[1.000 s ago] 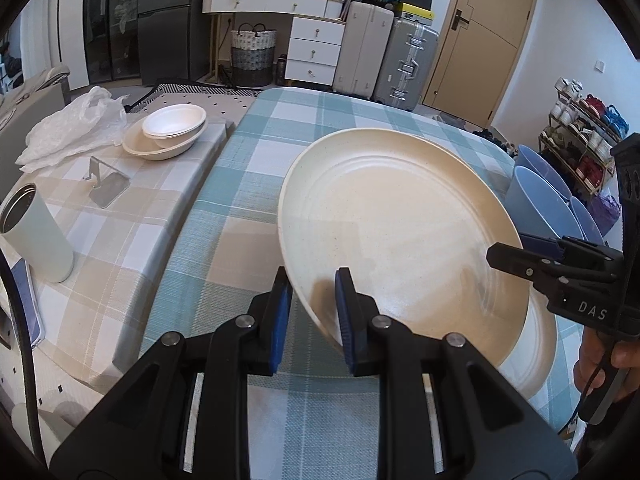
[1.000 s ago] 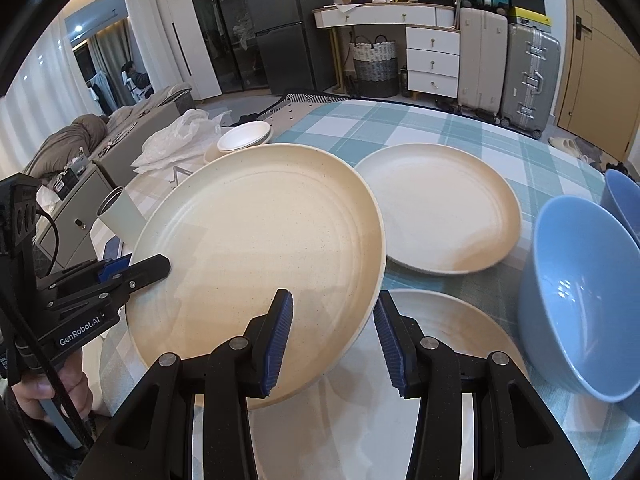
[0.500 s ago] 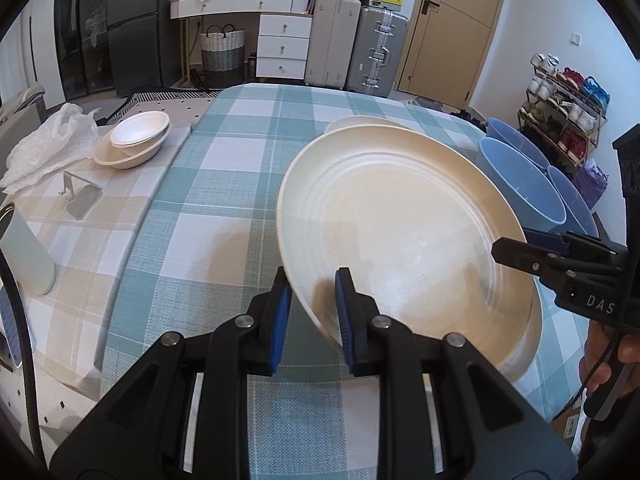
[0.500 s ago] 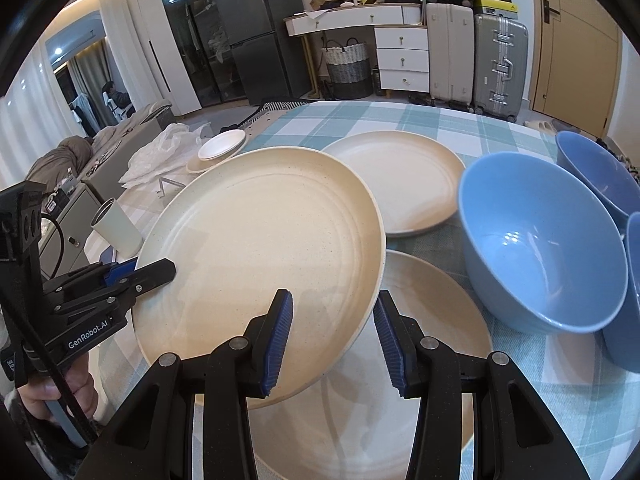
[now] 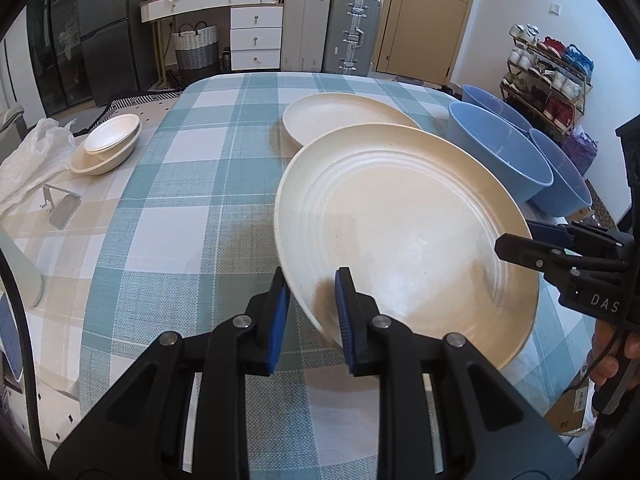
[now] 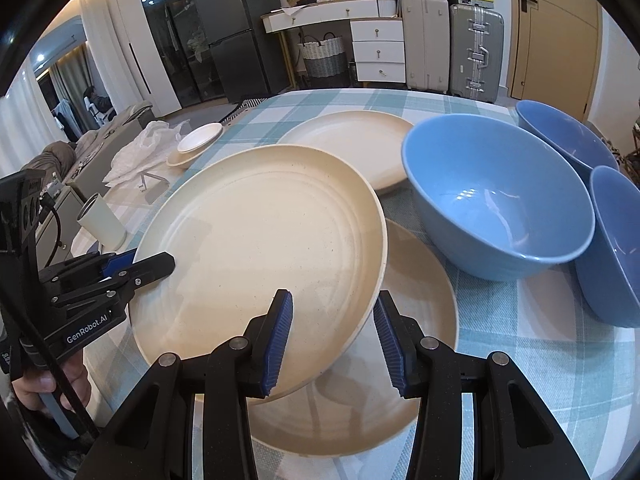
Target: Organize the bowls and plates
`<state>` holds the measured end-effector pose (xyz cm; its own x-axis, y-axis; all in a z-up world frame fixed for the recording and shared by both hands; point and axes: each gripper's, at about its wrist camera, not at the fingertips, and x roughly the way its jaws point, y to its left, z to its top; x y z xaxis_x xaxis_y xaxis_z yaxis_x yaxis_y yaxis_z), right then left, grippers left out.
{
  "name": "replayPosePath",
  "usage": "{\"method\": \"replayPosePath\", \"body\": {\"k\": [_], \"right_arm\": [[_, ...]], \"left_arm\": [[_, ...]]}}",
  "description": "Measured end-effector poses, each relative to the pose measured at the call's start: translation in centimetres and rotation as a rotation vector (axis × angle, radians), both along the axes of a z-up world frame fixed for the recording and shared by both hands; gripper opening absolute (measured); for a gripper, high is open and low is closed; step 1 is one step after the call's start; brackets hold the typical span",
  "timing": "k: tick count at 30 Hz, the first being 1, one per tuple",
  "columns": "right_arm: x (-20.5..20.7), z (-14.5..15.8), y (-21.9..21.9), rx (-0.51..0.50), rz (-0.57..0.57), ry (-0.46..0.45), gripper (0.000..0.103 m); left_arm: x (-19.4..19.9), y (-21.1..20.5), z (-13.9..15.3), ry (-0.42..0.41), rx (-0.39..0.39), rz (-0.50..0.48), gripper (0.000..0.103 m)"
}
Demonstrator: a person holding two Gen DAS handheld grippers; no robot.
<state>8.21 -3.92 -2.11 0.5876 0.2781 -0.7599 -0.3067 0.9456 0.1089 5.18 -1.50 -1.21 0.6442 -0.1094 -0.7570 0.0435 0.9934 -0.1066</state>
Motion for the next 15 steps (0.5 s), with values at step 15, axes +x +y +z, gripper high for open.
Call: {"method": "replayPosePath", "body": {"k": [15], "right_arm": [[-1.9, -1.0, -1.0, -0.071, -0.052, -0.004, 0.044]], "left_arm": [[0.3, -2.1, -1.2, 0.020, 0.024, -0.057, 0.020]]}}
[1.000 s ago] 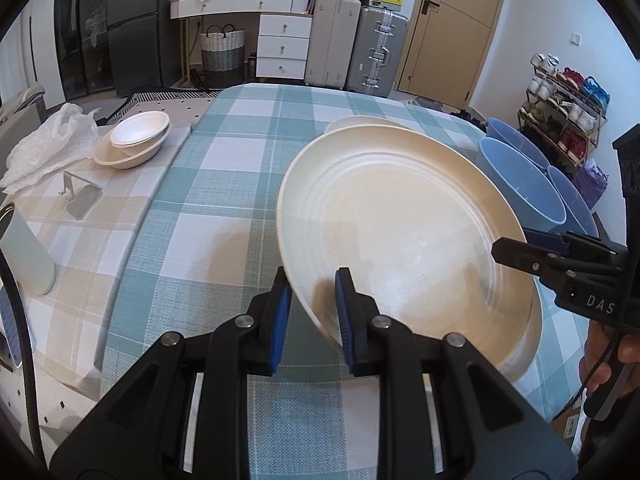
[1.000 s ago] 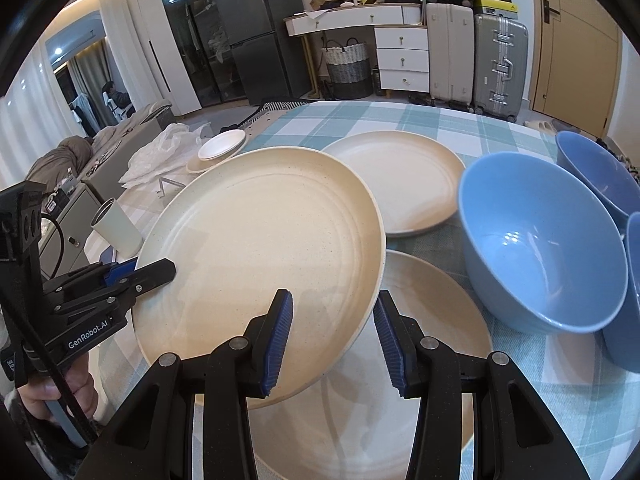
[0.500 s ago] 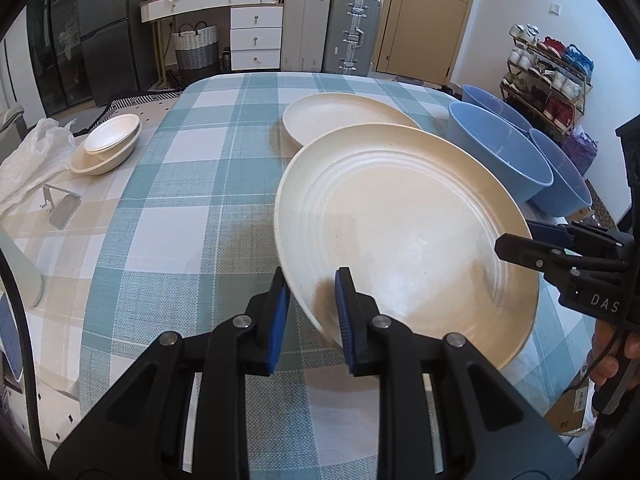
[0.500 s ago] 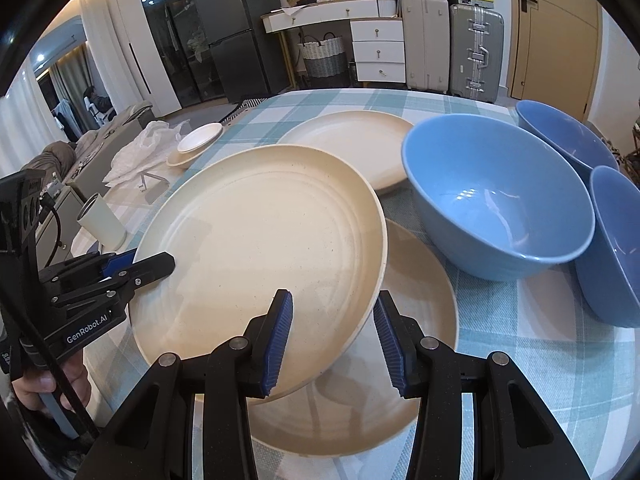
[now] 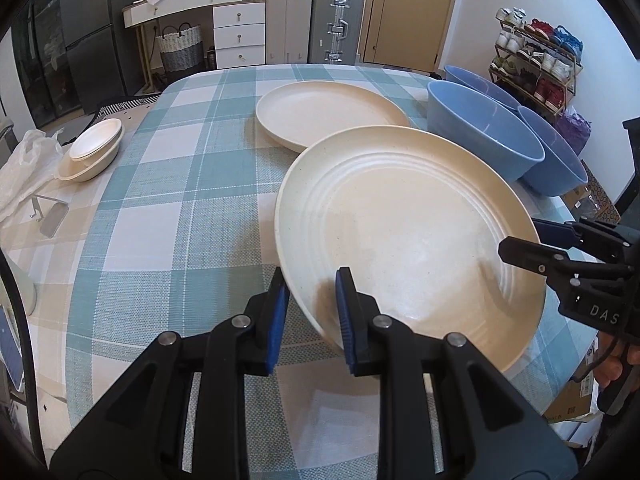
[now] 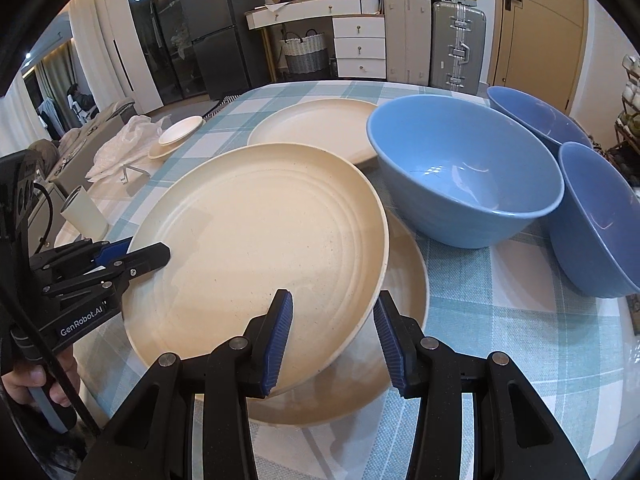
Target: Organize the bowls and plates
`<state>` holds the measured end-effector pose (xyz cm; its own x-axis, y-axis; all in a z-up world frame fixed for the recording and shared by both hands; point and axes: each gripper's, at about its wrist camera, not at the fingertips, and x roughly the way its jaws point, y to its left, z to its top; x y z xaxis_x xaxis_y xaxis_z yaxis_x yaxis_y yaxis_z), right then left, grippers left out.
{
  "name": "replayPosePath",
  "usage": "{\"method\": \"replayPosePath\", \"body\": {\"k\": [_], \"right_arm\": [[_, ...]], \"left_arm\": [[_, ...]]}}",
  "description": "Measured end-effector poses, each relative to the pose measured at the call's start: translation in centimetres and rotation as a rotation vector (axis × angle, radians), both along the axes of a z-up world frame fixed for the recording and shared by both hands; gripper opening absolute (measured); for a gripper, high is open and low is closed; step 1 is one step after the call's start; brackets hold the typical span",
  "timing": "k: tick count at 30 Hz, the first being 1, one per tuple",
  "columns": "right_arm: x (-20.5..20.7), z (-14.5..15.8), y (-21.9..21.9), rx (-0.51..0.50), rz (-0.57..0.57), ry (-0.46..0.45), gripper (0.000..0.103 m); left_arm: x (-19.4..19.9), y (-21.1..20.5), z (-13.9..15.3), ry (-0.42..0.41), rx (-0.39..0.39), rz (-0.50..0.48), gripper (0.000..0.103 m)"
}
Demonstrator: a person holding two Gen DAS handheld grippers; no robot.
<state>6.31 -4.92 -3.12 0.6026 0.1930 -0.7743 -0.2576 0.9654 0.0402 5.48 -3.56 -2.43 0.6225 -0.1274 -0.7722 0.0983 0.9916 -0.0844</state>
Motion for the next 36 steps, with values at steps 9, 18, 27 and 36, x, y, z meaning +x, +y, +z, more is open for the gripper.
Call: {"method": "replayPosePath", "body": {"k": [9, 18, 27, 36], "right_arm": [[-1.1, -0.8, -0.5, -0.045, -0.020, -0.011, 0.044], [-1.7, -1.4, -1.3, -0.072, -0.044, -0.015, 0.044], [-1.5, -1.8, -1.6, -0.076, -0.056, -0.001, 0.044], [-1.2, -2.6, -1.9, -0.076, -0.068, 0.011, 0.044]], "left_arm": [[0.3, -1.6, -1.0, 0.006, 0.032, -0.012, 0.021], [0.3, -2.7, -1.6, 0.013, 0.056, -0.031, 0.022], [0.4, -3.3, -2.0, 0.022, 0.077, -0.047, 0.023], [0.3, -3.4, -2.2, 0.021, 0.067, -0.052, 0.030]]}}
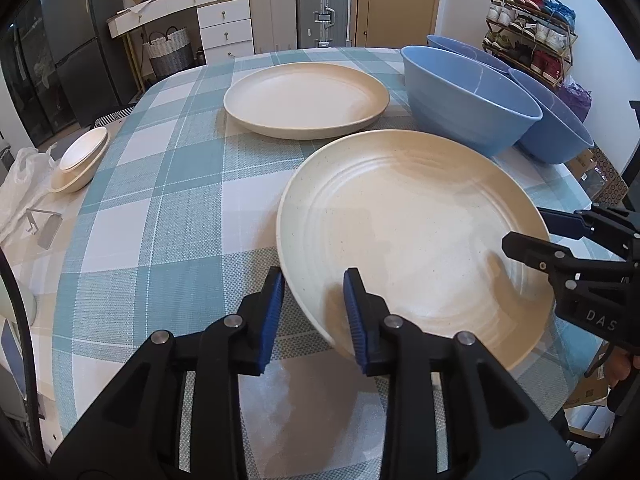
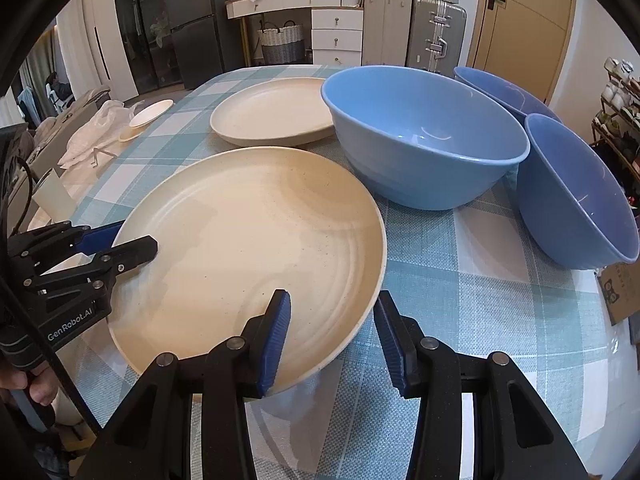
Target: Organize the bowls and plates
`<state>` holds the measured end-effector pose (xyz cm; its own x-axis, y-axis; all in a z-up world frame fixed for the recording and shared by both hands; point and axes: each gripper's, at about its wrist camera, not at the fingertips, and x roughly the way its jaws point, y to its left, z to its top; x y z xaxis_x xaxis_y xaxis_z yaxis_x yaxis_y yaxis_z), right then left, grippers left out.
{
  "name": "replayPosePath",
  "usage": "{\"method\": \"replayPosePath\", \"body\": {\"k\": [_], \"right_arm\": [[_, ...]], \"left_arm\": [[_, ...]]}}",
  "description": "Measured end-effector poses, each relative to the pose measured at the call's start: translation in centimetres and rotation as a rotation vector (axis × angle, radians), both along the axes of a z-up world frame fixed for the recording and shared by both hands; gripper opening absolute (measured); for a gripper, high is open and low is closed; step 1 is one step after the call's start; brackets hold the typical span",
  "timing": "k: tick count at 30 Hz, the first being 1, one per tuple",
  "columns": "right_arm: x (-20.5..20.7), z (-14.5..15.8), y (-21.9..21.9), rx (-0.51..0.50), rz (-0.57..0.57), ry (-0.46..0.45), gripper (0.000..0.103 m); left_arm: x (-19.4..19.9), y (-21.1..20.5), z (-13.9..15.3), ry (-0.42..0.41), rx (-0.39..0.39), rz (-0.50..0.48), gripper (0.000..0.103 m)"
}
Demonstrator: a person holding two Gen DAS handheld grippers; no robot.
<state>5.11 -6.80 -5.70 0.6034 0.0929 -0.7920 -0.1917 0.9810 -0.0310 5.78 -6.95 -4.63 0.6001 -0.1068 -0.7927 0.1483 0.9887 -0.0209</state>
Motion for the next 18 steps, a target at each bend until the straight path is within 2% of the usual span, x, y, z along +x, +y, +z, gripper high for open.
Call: {"method": "replayPosePath", "body": {"k": [1, 3, 7, 9, 11, 16, 17, 18], "right_arm": [[0.0, 0.0, 0.0, 0.001, 0.001, 0.001, 0.044], [-0.1, 0.1, 0.0, 0.009, 0.011, -0.004, 0.049], [-0.5, 0.7, 0.2, 0.011, 0.022, -0.026, 0.068], [-0.7, 1.1, 0.1, 0.026, 0.034, -0.037, 0.075], [-0.9, 1.6, 0.0, 0.033, 0.042, -0.045, 0.084], [-1.5, 3.0, 0.0, 0.019, 0.052, -0.075, 0.089], [-1.7, 3.3, 0.1, 0.019, 0.057, -0.086, 0.092], [-1.9, 3.7, 0.0, 0.019, 0.064, -0.099, 0.093]], "left_arm": [[0.0, 0.1, 0.0, 0.003, -0.016, -0.003, 0.033], [-0.1, 0.4, 0.3, 0.001, -0.049, -0.003, 0.044], [-0.4, 1.1, 1.1, -0.013, -0.085, 0.011, 0.060], [-0.4, 1.7, 1.5, -0.018, -0.118, 0.022, 0.076], [-0.5, 2.5, 2.1, -0.026, -0.144, 0.038, 0.076], [-1.0, 3.7, 3.8, -0.072, -0.162, 0.061, 0.084], [-1.2, 3.9, 4.2, -0.080, -0.164, 0.065, 0.089], [-1.3, 4.1, 4.5, -0.090, -0.165, 0.069, 0.101]]}}
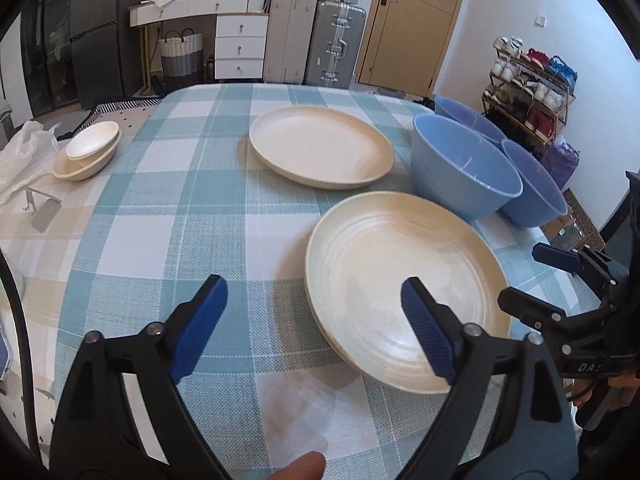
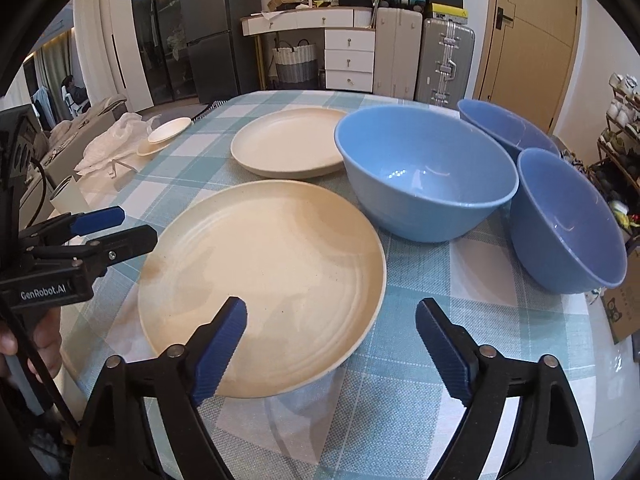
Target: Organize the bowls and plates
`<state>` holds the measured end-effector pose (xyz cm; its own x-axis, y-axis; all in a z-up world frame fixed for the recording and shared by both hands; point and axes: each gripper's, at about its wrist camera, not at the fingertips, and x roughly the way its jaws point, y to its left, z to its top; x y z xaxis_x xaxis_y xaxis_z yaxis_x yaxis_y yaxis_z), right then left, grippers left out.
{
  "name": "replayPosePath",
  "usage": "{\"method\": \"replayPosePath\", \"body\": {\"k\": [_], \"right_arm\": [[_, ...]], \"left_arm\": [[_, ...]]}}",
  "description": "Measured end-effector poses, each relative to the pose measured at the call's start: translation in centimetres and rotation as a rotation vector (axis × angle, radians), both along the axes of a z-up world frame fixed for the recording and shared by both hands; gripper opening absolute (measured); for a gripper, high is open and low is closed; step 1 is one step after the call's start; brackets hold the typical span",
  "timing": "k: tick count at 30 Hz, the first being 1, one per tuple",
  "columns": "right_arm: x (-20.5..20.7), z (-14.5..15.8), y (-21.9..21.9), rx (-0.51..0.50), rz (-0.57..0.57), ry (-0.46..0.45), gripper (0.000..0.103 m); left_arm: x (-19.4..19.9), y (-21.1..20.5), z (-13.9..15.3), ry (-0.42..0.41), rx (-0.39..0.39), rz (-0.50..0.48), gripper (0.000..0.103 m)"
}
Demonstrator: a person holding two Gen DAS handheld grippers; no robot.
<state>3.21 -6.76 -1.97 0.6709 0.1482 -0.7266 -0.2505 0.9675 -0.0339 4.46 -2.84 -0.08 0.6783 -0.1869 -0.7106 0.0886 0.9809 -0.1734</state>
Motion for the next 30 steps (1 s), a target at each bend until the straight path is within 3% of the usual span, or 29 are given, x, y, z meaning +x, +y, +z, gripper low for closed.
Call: {"method": "replayPosePath", "body": {"k": [6, 13, 17, 30], "right_arm": [[-0.9, 2.5, -0.2, -0.001, -0.002, -0.067, 0.097], [-1.9, 6.1, -1.5, 0.067, -0.002, -0.137, 0.102], [-1.8, 7.9, -2.3, 0.107, -0.002, -0.159, 0.102], [1.3, 10.7, -3.2, 0.169, 0.069, -0.168, 0.102]], "left_arm": [[-1.4, 0.8, 2.5, -0.049, -0.014, 0.018, 0.101], [-2.1, 2.2, 4.2, -0.070, -0.011, 0.076, 0.101], [-1.8, 2.9, 4.4, -0.066, -0.028, 0.094, 0.101], [0.9, 3.1, 4.7, -0.063, 0.029, 0.126, 0.101]]}}
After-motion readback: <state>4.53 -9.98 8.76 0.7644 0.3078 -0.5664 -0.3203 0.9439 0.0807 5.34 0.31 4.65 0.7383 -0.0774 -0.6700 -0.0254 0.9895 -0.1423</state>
